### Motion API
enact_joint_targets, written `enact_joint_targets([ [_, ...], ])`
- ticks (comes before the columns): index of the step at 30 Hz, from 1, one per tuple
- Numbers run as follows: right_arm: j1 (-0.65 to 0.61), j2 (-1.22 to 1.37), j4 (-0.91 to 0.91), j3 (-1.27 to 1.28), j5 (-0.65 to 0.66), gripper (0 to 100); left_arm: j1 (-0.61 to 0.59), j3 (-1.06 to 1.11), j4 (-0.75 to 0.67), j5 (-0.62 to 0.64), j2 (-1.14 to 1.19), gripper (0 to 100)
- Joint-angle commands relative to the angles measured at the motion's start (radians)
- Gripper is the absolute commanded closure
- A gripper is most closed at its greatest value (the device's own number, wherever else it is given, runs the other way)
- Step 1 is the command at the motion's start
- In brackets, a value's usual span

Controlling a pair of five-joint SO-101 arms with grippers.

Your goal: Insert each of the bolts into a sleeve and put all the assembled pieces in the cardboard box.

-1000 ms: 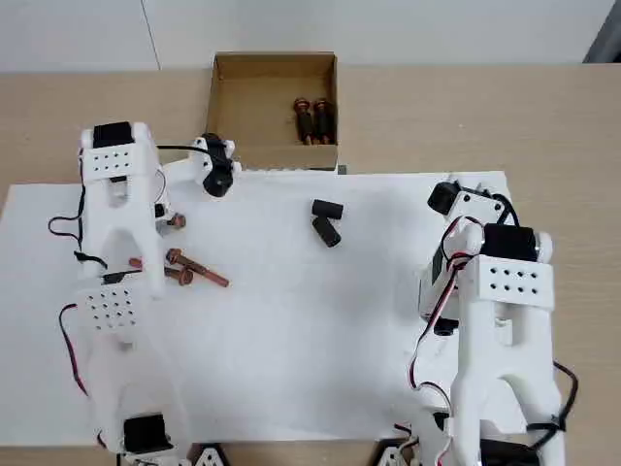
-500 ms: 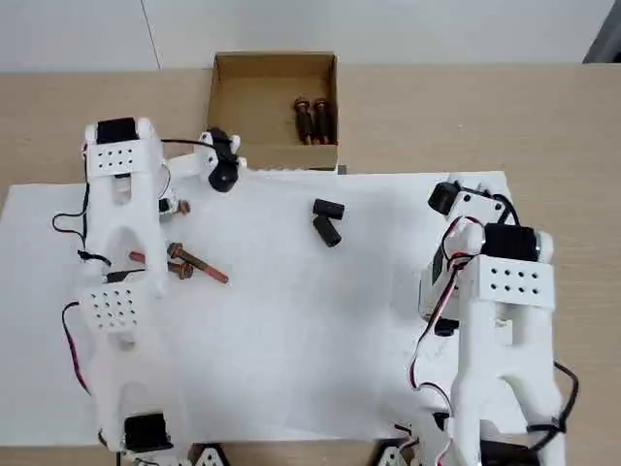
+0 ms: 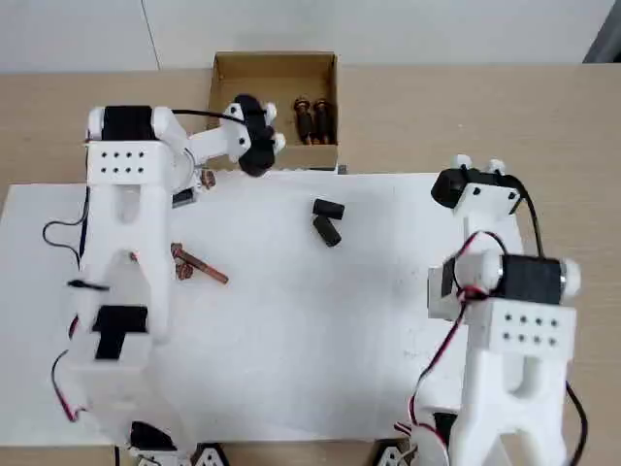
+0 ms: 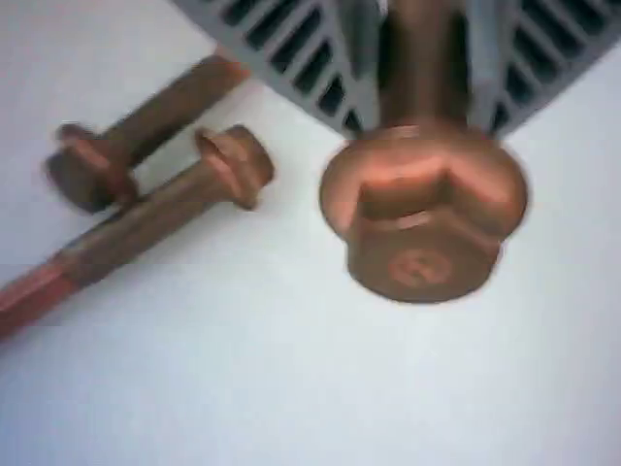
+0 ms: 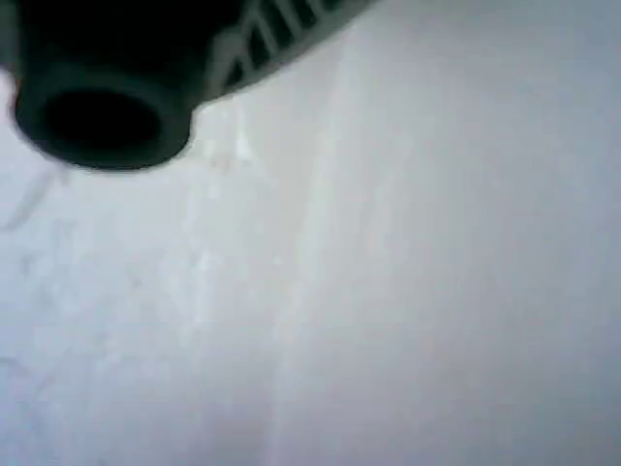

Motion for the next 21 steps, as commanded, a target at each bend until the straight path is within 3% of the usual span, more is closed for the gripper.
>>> enact_joint_targets([
  [1,0.010,-0.091,0.015,-0.046,0.011,99.5,0.034,0.045,0.021,0.249,-0.181,99],
  [3,0.010,-0.142,0.015,-0.046,0.011,99.6,0.057,0.074,0.021,0.321,-0.250,99],
  [11,0.010,-0.303,0.007,-0.046,0.011,99.6,0.152,0.272,0.018,0.413,-0.497,99],
  [21,0.010,-0.366,0.005,-0.046,0.006,99.6,0.196,0.538,-0.005,0.651,-0.792,100],
])
